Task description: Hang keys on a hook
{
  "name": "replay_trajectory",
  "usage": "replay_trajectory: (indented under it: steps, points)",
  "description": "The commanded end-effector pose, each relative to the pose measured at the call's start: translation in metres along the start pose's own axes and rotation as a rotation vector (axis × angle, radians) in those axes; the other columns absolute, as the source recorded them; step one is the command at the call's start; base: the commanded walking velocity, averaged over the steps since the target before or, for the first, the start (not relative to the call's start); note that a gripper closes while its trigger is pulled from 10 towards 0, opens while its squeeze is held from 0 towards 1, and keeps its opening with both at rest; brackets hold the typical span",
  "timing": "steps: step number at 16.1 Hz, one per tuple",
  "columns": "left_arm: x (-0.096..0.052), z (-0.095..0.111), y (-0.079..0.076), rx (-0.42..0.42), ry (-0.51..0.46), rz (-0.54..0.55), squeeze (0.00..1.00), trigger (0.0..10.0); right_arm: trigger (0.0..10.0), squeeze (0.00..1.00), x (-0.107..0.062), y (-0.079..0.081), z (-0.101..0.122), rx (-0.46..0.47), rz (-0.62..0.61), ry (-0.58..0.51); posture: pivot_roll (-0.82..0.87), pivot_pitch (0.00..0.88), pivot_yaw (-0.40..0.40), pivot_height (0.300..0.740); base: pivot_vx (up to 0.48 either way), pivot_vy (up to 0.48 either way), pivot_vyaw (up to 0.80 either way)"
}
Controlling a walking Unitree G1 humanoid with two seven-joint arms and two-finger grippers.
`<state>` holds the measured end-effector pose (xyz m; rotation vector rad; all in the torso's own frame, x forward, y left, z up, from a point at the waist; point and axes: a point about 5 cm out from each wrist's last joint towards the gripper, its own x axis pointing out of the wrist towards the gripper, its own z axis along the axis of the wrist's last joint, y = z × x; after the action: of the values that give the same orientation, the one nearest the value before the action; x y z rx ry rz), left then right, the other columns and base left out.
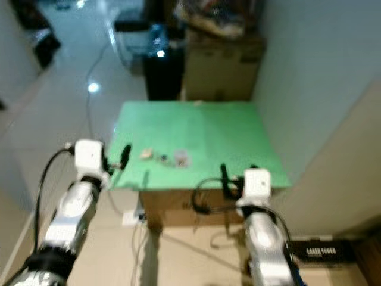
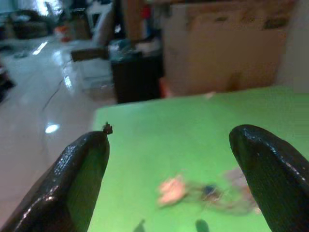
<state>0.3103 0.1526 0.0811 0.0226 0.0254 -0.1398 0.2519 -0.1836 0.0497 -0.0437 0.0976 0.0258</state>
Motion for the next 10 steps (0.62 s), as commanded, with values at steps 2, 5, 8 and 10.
replay_trajectory:
  steps: [2, 5, 8, 10]
  points:
    - [0.0, 0.0, -0.006, 0.015, -0.001, -0.033, 0.0, 10.0, 10.0, 0.1, 0.0, -0.003, -0.001, 0.014, -0.016, 0.007, -0.1, 0.0, 0.023, 0.74, 0.48, 0.0, 0.0]
    - [0.0, -0.001, -0.007, 0.017, 0.008, -0.038, 0.0, 10.0, 10.0, 0.09, -0.002, -0.002, -0.002, 0.016, -0.014, 0.012, -0.1, 0.0, 0.025, 0.74, 0.48, 0.0, 0.0]
    - [0.002, -0.005, -0.008, 0.025, 0.034, -0.027, 0.0, 10.0, 10.0, 0.09, -0.004, 0.0, -0.004, 0.014, 0.005, 0.019, -0.1, 0.0, 0.026, 0.74, 0.48, 0.0, 0.0]
    - [0.006, -0.013, -0.017, 0.016, 0.099, -0.086, 0.0, 10.0, 10.0, 0.1, -0.006, 0.002, -0.005, 0.013, 0.023, 0.029, -0.11, 0.0, 0.022, 0.74, 0.0, 0.0, 0.0]
